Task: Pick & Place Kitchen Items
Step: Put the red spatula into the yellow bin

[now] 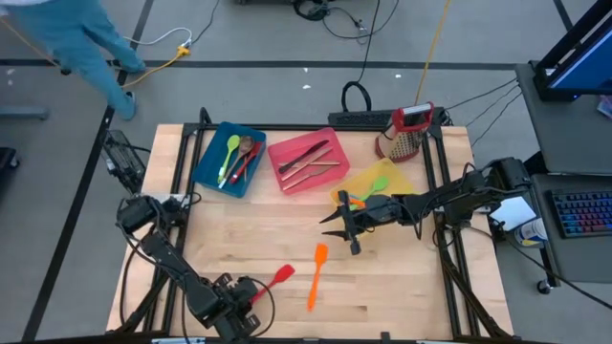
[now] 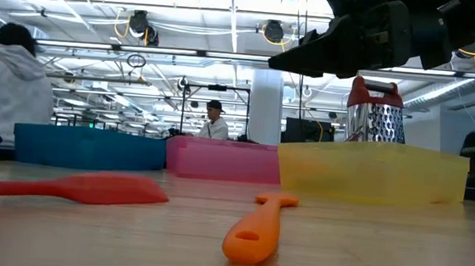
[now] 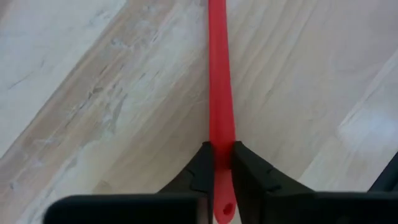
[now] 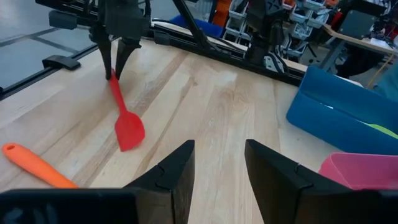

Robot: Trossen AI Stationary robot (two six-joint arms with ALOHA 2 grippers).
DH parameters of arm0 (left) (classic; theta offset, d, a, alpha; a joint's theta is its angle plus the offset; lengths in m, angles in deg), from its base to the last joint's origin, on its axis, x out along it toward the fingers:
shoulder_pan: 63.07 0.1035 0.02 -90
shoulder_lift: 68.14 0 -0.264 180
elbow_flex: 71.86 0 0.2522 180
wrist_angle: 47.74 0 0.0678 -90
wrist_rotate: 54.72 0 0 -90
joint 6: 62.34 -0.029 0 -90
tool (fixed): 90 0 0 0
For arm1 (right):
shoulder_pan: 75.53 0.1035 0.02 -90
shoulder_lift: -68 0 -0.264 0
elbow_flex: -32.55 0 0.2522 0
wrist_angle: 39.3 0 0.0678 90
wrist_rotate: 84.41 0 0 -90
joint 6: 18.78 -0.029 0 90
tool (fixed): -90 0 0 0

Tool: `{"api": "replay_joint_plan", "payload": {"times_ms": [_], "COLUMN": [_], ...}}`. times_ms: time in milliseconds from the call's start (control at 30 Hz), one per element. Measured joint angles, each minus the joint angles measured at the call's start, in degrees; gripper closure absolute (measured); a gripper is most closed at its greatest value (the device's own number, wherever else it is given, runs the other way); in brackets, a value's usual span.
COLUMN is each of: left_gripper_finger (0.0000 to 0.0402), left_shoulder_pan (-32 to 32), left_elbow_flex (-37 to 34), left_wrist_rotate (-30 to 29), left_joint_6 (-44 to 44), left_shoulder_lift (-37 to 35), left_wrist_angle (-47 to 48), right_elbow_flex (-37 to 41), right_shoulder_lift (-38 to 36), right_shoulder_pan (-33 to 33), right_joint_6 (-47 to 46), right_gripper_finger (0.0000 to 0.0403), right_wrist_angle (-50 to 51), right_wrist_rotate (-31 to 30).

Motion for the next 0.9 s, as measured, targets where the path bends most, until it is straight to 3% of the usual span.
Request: {"api": "replay_joint_plan", "payload": {"times_ms": [133,333,500,600,900], "left_gripper_finger": [0.0386,0.0392,0.0400,0.0390,0.0322], "left_shoulder_pan": [1.11,3.53,4.58,4.82,3.95], "left_elbow_flex": [0.04,-0.07,-0.11,-0.13,-0.15], "left_wrist_rotate": [-1.88,-3.47,-4.53,-3.42,9.55], "left_joint_6": [-3.39,-6.30,-8.30,-8.29,-5.96], "left_shoulder_lift": [-0.12,-0.05,0.02,0.02,0.11], "left_wrist_angle": [0.26,1.26,1.23,1.27,0.82], "right_elbow_flex": [0.00,0.00,-0.60,-5.05,-21.01], "right_shoulder_lift": [0.00,3.72,12.39,18.16,28.43], "right_shoulder_pan": [0.00,0.14,0.40,0.37,0.39], "right_joint_6": [-0.01,-1.12,-4.91,-7.28,-7.24], "right_gripper_finger": [0.0269,0.0265,0.0253,0.0247,0.0245], "right_wrist_angle": [0.02,-4.27,-15.07,-16.03,2.02], "right_wrist_rotate": [0.40,12.44,15.10,15.07,15.37]}}
